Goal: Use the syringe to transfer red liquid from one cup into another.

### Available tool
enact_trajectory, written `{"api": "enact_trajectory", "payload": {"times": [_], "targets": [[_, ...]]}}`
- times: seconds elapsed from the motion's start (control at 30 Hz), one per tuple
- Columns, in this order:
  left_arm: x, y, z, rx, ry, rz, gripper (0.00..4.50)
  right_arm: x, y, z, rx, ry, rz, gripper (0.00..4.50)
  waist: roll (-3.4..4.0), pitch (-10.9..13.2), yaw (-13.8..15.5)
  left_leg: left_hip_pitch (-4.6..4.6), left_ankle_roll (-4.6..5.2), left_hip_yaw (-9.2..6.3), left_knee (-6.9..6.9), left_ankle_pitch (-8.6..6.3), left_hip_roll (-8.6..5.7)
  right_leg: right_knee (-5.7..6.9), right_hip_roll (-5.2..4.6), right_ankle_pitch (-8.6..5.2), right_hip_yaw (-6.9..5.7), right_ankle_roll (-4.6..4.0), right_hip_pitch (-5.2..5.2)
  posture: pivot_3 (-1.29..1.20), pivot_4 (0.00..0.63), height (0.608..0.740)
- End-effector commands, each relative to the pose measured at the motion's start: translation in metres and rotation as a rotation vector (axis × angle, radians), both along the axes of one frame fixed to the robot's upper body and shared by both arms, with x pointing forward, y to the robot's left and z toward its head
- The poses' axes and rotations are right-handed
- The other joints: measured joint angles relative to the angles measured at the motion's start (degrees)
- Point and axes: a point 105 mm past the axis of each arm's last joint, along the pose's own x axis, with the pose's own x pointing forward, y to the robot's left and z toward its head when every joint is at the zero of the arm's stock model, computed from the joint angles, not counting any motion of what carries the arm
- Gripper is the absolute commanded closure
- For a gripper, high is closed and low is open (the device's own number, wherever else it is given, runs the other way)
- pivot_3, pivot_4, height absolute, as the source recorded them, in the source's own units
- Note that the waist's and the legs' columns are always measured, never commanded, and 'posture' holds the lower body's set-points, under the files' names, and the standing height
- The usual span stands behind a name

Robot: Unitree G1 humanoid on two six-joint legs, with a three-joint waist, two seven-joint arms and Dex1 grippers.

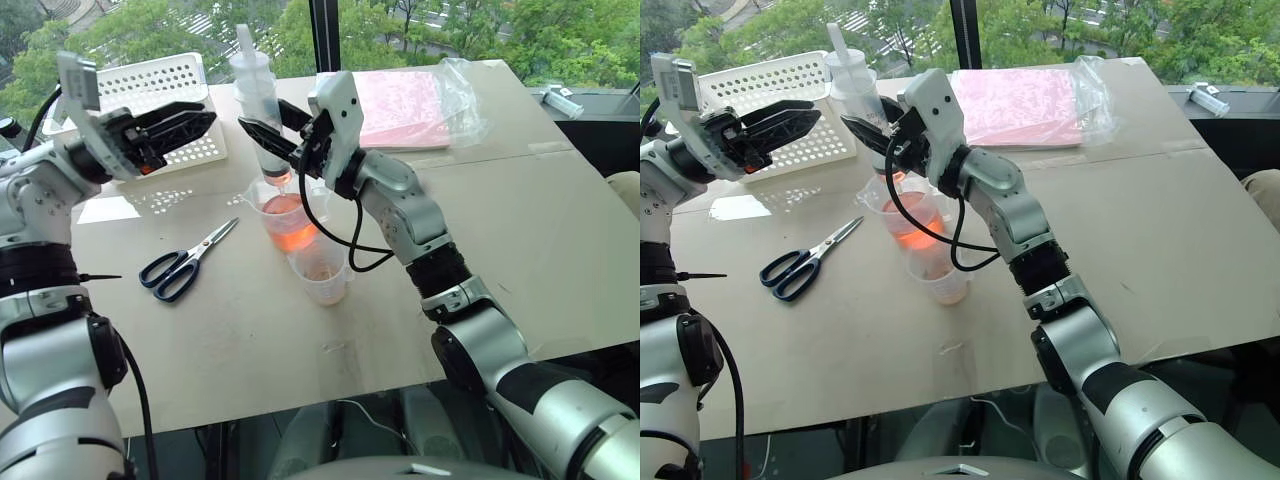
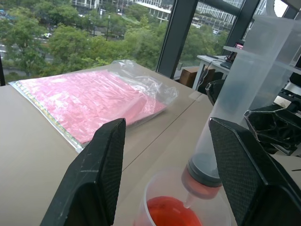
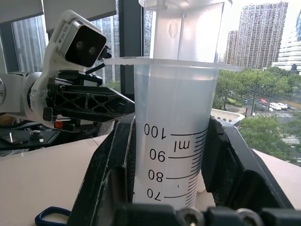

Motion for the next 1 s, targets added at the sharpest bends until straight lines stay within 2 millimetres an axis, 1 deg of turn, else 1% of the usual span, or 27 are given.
{"api": "enact_trajectory", "payload": {"times": [0.03,0.1,0.27,0.37,0.47,0.57,0.67,0.73,0.8,0.87,1.0], "targets": [[-0.01,-0.014,0.028,0.013,-0.085,-0.039,1.63,-0.029,0.005,0.04,0.1,-0.072,0.087,3.02,0.0,0.0,-0.01,-0.01,0.0,0.0,0.0,0.0,0.0,0.0,0.0,0.0,0.01,0.0,0.0,0.0,0.15,0.74],[-0.011,-0.02,0.03,0.006,-0.081,-0.063,1.63,-0.038,-0.001,0.045,0.1,-0.064,0.132,3.02,0.0,0.0,-0.05,-0.01,0.0,0.0,0.0,0.0,0.0,0.0,0.0,0.0,0.0,0.0,0.0,0.0,0.15,0.74],[-0.013,-0.026,0.032,-0.016,-0.077,-0.101,1.63,-0.064,-0.015,0.049,0.109,-0.019,0.268,3.02,-0.01,-0.01,0.11,-0.01,0.0,0.0,0.0,0.0,0.0,0.01,-0.01,0.0,0.0,0.0,0.0,0.0,0.15,0.74],[-0.02,-0.032,0.037,-0.045,-0.084,-0.169,1.63,-0.074,-0.025,0.045,0.1,0.014,0.325,3.02,-0.01,-0.01,0.34,-0.01,0.0,0.0,0.01,0.0,0.0,0.01,-0.02,0.0,0.0,0.0,0.0,0.0,0.15,0.74],[-0.03,-0.038,0.041,-0.052,-0.094,-0.242,1.63,-0.072,-0.039,0.036,0.079,0.029,0.306,3.02,-0.01,-0.01,0.67,-0.01,0.0,0.0,0.01,0.0,0.0,0.0,-0.06,0.0,0.0,0.0,0.0,0.0,0.15,0.74],[-0.034,-0.04,0.042,-0.055,-0.095,-0.275,1.63,-0.07,-0.053,0.028,0.055,0.041,0.282,3.02,-0.01,-0.01,1.21,-0.01,0.01,0.01,0.01,0.0,0.0,-0.01,-0.09,0.0,0.01,0.0,0.01,0.0,0.15,0.74],[-0.037,-0.041,0.043,-0.063,-0.093,-0.305,1.63,-0.073,-0.063,0.024,0.036,0.052,0.273,3.02,-0.01,-0.01,1.48,-0.01,0.01,0.03,0.01,0.0,0.0,0.0,-0.1,0.0,0.02,0.0,0.0,0.0,0.15,0.74],[-0.039,-0.042,0.045,-0.084,-0.095,-0.329,1.63,-0.077,-0.069,0.017,0.043,0.08,0.287,3.02,-0.03,-0.01,1.51,-0.01,0.01,0.04,0.0,0.0,0.0,0.0,-0.17,0.0,0.03,0.0,0.0,0.0,0.15,0.74],[-0.04,-0.045,0.046,-0.098,-0.09,-0.352,1.63,-0.075,-0.071,0.009,0.043,0.103,0.265,3.02,-0.04,-0.02,1.62,-0.01,0.01,0.02,-0.01,0.0,0.01,-0.02,-0.22,0.0,0.0,0.0,0.0,0.0,0.15,0.74],[-0.043,-0.051,0.045,-0.091,-0.087,-0.393,1.63,-0.078,-0.069,0.0,0.015,0.096,0.269,3.02,-0.04,-0.02,1.64,-0.01,0.01,0.05,0.0,0.0,0.0,-0.02,-0.21,0.0,0.02,0.0,0.01,0.0,0.15,0.74],[-0.051,-0.064,0.046,-0.085,-0.097,-0.465,1.63,-0.079,-0.066,-0.009,-0.01,0.084,0.262,3.02,-0.04,-0.02,1.65,-0.01,0.01,0.08,0.01,0.0,0.01,-0.01,-0.2,0.0,0.04,0.0,0.01,0.0,0.15,0.74]]}}
